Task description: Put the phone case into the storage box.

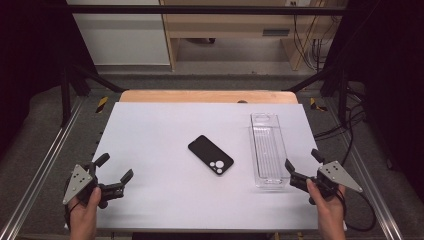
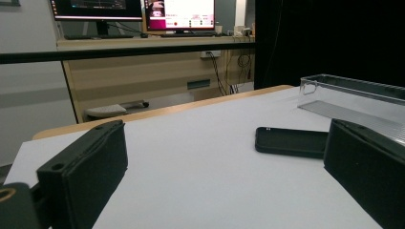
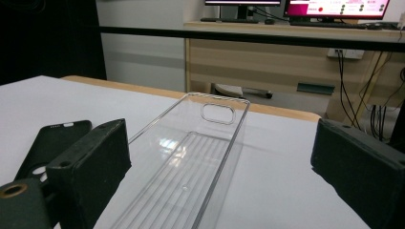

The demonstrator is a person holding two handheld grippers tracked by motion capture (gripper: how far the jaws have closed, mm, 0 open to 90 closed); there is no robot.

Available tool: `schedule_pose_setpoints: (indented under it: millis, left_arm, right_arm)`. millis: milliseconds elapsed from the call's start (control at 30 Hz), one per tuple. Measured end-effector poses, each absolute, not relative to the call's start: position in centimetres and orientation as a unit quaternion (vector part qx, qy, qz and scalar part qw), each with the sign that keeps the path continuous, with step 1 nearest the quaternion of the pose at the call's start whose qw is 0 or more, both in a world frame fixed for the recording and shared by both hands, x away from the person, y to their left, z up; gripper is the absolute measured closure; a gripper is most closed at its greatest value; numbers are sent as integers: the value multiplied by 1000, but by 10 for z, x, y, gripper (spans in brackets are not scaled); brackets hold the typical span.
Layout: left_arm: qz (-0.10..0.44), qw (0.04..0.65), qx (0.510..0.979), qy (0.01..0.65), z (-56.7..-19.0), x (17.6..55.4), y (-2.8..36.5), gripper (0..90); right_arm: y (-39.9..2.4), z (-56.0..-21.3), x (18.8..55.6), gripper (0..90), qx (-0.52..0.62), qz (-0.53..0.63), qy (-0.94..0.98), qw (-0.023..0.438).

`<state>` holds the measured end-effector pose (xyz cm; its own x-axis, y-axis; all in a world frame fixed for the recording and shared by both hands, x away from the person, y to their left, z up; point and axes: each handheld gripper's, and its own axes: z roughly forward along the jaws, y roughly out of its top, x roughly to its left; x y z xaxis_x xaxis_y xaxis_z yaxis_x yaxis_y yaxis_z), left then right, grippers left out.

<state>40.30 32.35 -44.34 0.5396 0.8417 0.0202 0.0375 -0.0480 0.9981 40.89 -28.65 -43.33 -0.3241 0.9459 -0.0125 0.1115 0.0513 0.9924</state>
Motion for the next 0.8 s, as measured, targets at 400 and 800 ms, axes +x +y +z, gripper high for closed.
schedule_pose_setpoints:
  millis: [400,800]
  left_arm:
    - [333,595,644,346,-444,401,325,12]
    - [330,590,651,343,-445,399,324,12]
  right_arm:
    - [-279,-430,408,44,470,523,611,365]
    - [-236,-405,428,41,470,507,636,344]
